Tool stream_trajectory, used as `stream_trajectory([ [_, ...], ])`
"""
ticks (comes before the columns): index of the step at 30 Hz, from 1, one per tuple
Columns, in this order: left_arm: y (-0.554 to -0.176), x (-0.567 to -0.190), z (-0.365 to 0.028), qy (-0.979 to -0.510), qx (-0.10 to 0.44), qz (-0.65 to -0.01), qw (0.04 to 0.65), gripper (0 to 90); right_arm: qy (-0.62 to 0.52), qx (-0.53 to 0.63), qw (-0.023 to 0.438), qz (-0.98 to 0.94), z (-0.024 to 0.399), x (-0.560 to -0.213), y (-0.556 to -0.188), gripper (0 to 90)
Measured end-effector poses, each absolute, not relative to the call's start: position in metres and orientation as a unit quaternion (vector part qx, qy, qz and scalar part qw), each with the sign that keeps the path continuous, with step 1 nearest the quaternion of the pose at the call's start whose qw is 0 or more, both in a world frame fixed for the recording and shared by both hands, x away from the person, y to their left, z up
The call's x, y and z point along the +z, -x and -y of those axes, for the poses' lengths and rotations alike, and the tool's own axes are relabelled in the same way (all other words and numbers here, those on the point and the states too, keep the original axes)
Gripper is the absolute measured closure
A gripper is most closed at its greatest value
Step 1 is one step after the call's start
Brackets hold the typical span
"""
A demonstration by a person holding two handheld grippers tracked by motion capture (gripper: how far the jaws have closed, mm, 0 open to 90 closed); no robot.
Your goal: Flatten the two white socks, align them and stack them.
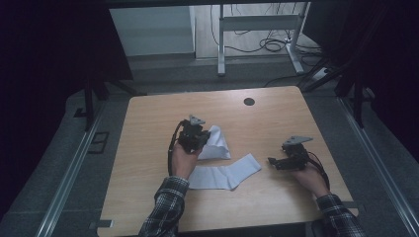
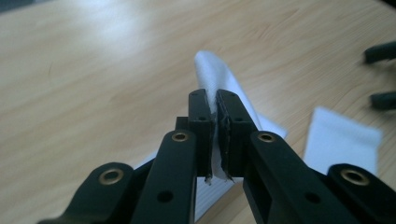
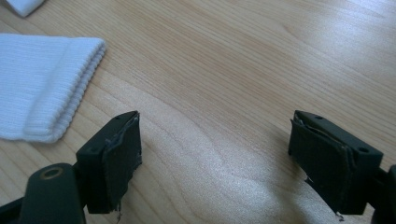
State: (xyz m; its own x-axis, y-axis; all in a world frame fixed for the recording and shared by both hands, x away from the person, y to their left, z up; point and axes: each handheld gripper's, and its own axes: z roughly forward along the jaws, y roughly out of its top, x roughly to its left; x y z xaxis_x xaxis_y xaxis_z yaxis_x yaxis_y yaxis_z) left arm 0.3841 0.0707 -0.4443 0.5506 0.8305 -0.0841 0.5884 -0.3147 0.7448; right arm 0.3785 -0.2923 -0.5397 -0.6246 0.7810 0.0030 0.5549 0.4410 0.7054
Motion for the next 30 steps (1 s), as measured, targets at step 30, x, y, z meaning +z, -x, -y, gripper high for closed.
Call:
stream_trajectory([
  [30, -0.371, -0.360, -0.061, -0.783, 0.225, -0.404, 0.416, 84.6, -0.402, 0.346, 0.166, -0.832, 0.291, -0.540, -0.378, 15.4],
])
